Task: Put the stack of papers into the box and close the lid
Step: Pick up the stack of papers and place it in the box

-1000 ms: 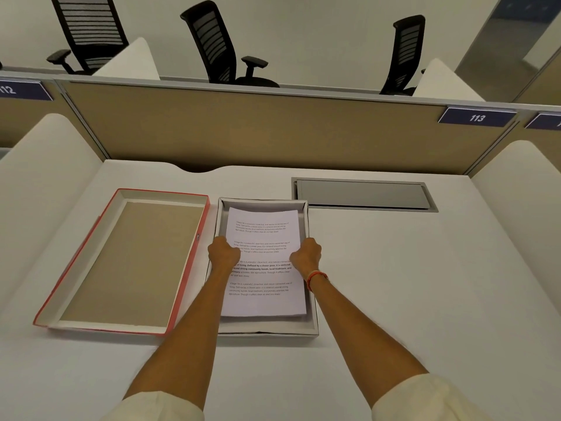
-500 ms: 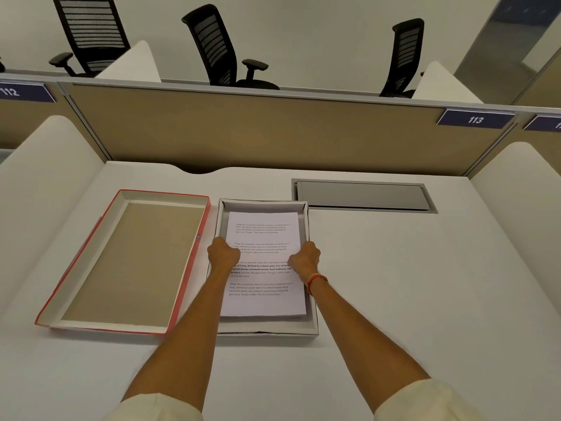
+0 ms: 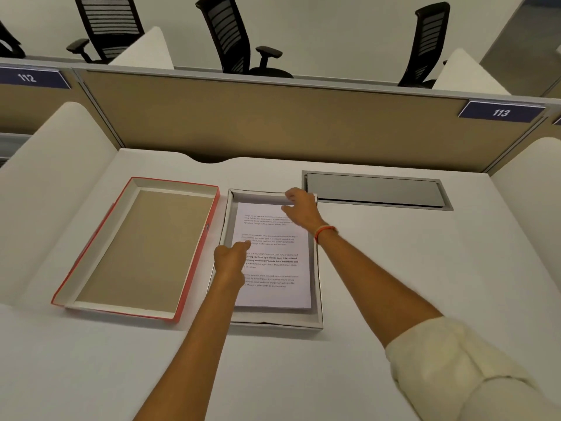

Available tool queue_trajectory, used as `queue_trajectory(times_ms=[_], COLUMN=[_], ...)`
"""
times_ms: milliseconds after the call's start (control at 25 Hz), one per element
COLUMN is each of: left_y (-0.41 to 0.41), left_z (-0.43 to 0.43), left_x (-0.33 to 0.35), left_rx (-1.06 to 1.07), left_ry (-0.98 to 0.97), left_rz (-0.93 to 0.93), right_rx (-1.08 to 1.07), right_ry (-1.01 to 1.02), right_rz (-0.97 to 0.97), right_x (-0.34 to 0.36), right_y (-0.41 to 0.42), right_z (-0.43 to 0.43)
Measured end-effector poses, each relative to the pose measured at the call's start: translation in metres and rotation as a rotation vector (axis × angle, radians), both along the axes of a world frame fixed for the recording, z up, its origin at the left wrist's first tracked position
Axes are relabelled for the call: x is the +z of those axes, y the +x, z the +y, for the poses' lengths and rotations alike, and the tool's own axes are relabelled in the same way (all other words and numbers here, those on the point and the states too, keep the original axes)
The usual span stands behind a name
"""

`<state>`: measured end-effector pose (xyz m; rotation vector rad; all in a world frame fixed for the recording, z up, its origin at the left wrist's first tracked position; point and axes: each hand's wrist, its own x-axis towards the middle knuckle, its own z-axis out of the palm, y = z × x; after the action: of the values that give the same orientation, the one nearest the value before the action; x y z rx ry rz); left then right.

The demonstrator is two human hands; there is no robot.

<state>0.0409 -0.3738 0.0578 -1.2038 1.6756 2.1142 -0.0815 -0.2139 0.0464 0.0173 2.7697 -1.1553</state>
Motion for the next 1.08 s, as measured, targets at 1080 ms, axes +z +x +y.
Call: queue_trajectory(times_ms=[1080], left_y=[0.045], left_z=[0.039], left_x=[-0.037], left_rx=[0.31], left_ry=[0.506], left_rz=[-0.237], right_rx=[0.503], right_ry=[0.393], right_rz=[-0.207], right_x=[-0.036], right_y=[-0.085], right_z=[-0.012])
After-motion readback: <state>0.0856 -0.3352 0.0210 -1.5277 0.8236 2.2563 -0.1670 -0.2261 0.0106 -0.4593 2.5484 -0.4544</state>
